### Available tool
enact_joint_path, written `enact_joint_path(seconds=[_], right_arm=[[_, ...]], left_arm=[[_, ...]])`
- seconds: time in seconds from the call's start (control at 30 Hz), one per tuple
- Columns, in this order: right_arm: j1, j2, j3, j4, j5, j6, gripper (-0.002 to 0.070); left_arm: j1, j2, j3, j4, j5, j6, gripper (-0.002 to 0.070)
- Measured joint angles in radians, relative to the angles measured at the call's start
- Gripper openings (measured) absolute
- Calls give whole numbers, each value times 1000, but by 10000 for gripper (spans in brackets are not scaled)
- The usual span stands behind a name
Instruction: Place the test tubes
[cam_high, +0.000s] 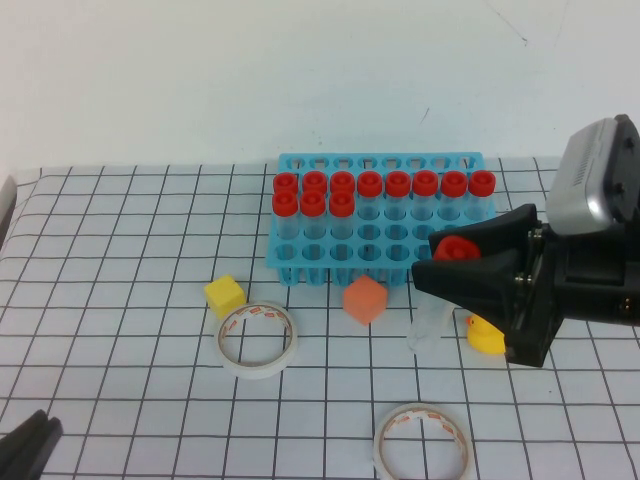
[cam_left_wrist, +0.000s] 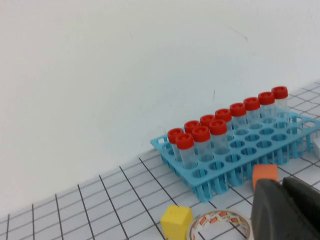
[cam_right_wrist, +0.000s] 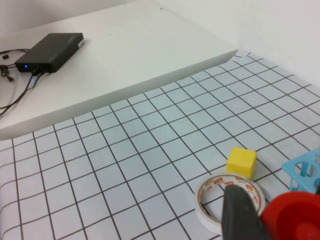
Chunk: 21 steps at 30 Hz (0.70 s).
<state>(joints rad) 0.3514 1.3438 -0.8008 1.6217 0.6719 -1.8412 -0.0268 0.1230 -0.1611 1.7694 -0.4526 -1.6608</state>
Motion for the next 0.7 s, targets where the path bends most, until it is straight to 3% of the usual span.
enact_joint_path(seconds=[0.7], right_arm=[[0, 0, 0, 29, -27, 0, 272]], left_arm=[[0, -12, 0, 0, -192, -3, 0]])
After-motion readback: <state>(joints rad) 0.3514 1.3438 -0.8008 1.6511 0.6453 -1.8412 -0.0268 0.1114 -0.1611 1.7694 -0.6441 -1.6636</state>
